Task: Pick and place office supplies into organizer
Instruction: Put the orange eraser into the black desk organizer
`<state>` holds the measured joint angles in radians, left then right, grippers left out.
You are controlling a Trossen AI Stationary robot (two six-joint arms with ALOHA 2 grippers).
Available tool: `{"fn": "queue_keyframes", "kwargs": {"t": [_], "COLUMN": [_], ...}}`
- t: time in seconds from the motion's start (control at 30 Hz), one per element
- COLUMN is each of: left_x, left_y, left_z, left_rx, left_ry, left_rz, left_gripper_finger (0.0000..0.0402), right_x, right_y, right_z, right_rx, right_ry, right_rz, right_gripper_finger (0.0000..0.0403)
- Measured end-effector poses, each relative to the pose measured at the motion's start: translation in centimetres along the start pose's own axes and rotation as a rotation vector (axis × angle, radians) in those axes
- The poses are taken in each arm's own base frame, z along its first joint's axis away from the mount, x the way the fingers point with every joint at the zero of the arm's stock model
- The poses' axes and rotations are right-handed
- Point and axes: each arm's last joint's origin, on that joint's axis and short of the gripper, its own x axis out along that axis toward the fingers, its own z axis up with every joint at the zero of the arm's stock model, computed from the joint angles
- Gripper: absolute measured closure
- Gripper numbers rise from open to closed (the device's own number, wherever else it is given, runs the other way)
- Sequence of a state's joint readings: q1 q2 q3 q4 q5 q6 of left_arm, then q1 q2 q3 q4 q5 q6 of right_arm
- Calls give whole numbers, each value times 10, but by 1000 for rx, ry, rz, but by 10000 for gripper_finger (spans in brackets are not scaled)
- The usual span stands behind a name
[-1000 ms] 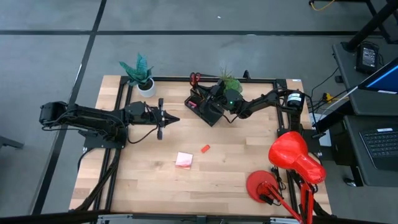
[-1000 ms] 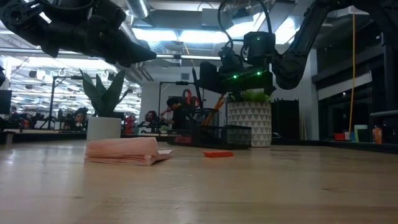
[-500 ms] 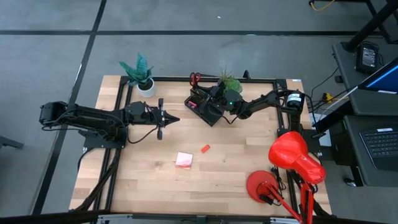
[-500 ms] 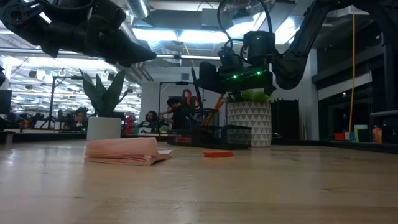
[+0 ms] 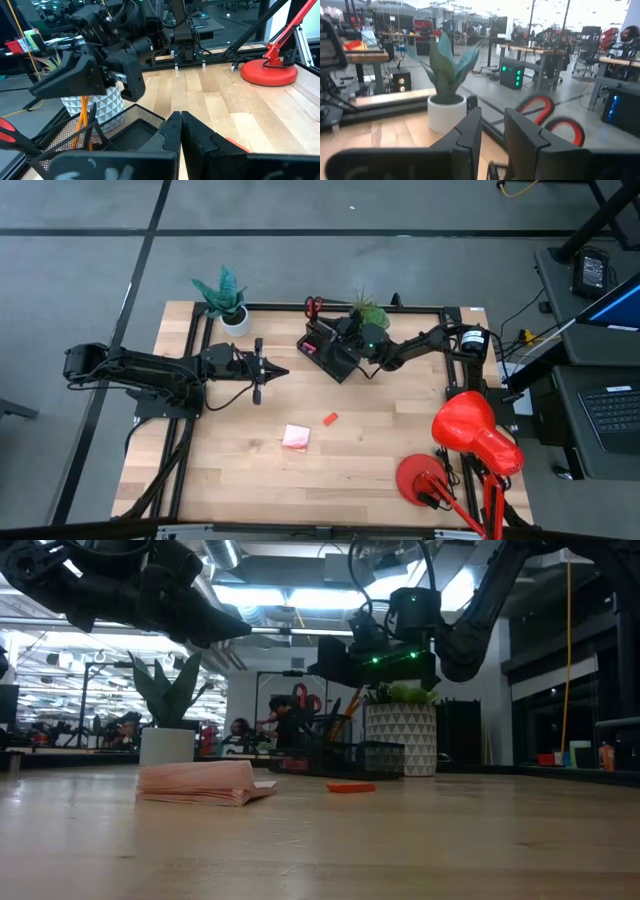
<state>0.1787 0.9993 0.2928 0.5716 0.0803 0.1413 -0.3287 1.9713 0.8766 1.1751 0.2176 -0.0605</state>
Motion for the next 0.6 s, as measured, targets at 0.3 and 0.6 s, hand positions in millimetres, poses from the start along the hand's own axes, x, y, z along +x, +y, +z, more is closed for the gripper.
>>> {"fn": "queue_keyframes", "kwargs": {"t": [0.3, 0.6], "left_x": [0, 0], "left_y": [0, -2], "left_z": [0, 0], "left_rx": [0, 3], "left_ry": [0, -3], "left_rz": [-1, -24], "left_gripper_finger": [396, 396], "right_x": [13, 10], "right_y": [25, 50], "right_z": [17, 36], "right_rx": [-121, -182], "right_ry": [-10, 109], "right_rz": [56, 137], "right_gripper_finger": [316, 316]}}
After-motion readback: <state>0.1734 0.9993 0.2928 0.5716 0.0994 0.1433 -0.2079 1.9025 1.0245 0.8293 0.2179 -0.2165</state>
